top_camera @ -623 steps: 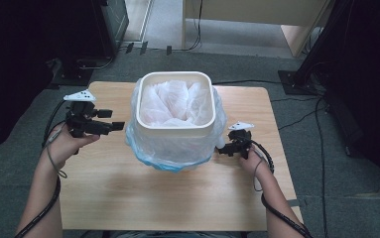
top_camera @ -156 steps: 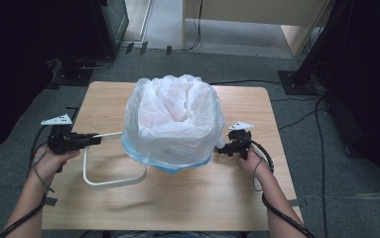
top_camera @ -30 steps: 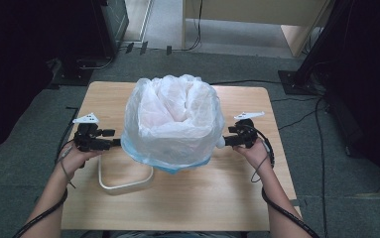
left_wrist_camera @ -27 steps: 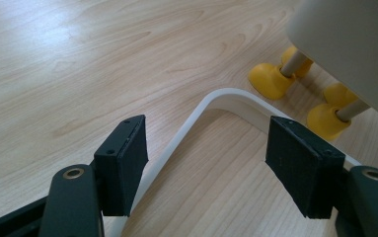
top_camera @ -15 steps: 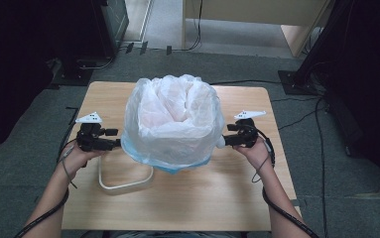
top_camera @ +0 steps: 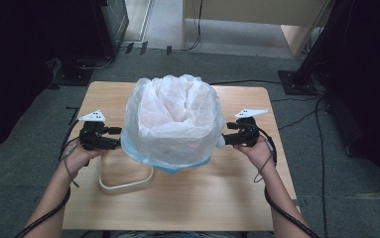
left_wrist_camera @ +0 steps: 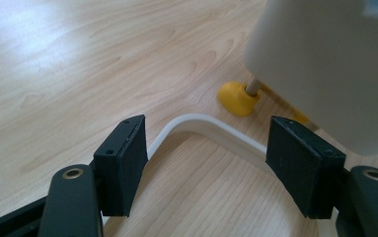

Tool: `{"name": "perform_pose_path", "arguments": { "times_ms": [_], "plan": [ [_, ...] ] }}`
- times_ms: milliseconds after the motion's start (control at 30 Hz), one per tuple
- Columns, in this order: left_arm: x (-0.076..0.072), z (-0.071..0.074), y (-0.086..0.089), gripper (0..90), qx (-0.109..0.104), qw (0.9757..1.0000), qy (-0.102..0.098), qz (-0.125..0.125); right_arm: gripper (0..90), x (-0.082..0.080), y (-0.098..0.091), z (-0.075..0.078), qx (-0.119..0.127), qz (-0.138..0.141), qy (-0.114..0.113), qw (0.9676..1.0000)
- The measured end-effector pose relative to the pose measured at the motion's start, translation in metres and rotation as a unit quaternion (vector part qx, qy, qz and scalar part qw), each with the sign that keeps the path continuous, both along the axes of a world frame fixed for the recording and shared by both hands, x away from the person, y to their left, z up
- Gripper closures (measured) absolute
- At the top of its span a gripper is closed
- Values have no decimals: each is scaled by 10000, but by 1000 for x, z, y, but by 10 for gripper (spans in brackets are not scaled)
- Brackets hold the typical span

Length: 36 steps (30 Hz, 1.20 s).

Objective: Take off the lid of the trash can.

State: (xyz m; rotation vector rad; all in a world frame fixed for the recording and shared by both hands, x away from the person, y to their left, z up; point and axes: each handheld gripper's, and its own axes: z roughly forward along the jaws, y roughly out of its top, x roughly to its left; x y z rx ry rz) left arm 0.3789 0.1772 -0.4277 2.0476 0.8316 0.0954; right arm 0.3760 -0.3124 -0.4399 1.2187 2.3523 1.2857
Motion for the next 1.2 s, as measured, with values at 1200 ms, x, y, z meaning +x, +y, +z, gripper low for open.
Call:
{"name": "perform_pose_path", "arguments": {
  "times_ms": [1200],
  "plan": [
    [-15, 42, -12, 324, -331, 9991, -141, -238, 247, -16, 0, 37, 252, 240, -159, 9993]
  ]
}}
